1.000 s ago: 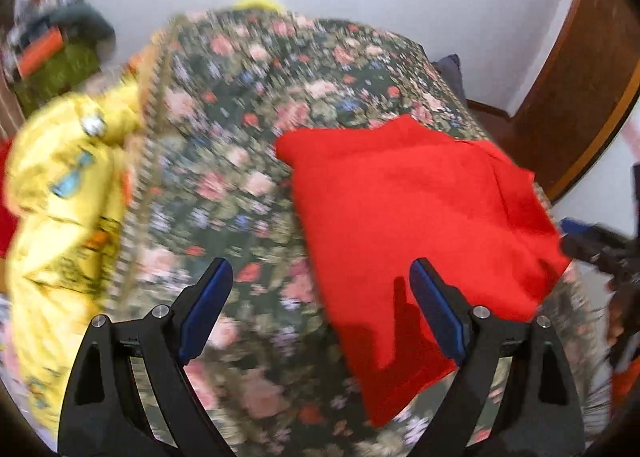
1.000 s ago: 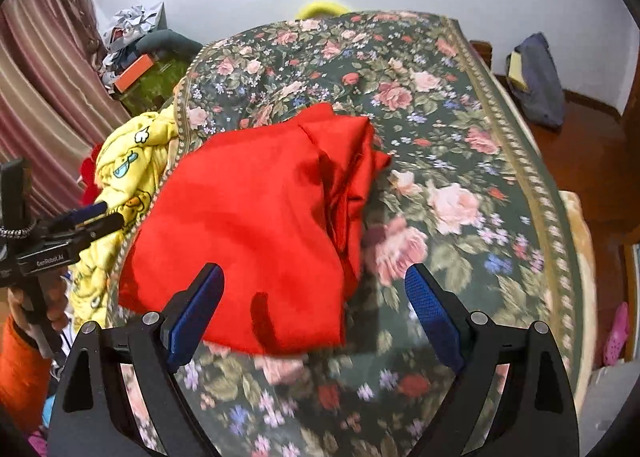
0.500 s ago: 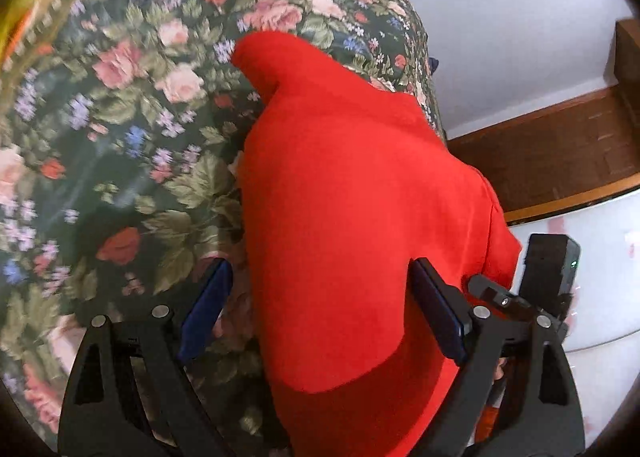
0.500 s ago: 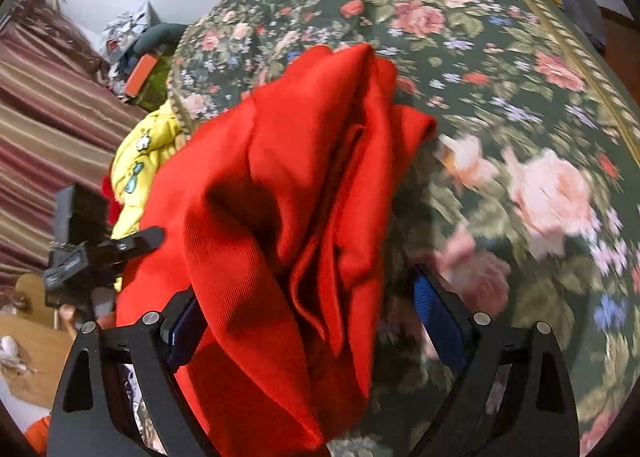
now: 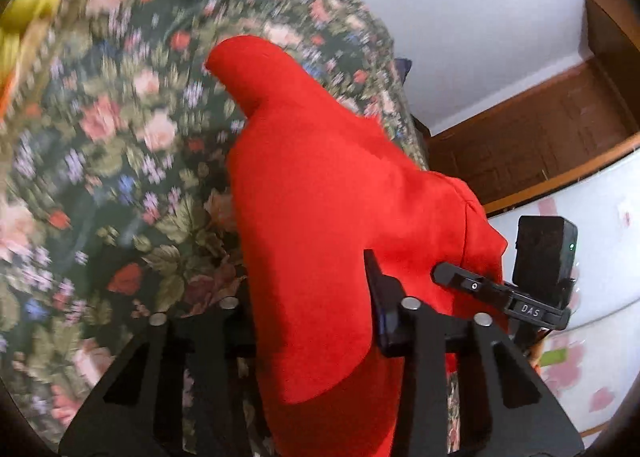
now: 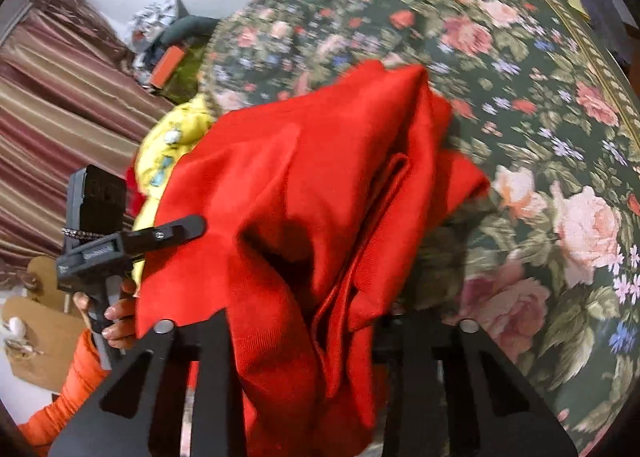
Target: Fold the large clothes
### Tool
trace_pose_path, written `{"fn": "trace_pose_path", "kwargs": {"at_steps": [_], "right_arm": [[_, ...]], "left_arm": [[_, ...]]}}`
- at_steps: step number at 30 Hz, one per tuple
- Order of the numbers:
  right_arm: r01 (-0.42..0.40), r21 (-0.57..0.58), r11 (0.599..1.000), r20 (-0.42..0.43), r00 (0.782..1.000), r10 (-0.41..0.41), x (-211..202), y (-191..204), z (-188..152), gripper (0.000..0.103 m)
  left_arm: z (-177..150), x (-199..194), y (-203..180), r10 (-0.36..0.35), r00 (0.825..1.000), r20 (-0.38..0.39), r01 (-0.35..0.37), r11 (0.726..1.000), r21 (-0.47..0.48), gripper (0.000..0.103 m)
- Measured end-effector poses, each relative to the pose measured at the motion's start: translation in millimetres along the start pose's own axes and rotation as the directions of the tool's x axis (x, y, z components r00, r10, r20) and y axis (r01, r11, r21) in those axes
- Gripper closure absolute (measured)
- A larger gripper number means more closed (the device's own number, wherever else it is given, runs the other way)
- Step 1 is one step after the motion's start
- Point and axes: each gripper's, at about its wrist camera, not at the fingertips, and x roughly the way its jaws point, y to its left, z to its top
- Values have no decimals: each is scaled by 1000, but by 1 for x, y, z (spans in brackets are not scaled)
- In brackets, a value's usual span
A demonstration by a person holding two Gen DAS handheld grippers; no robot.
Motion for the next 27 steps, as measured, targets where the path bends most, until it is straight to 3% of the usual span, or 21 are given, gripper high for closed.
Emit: {"fn": "trace_pose_path", "kwargs": {"at_steps": [4,8,15,21,27], "right_arm": [[52,-87,995,27,998,-49,-3,41,1,78],[43,-117,992,79,996,-34,-4,74,13,78],[5,-123,992,116,993,9,29,118,55,78],[15,-111,994,90,996,-5,87,130,79,78],[57,-64,996,-26,998,-59,172,111,88,78]], "left_arm": [[3,-39,-21,42,996,77,-49,995,86,68],[14,-88,-26,61,984,166,-82,989,123,69],[54,-141,7,89,967,239,-118,987,108,68],[85,-138,66,135,963,231,-152,987,55,68],[101,-88,148,216,966,139,-212,976,-45,68]]}}
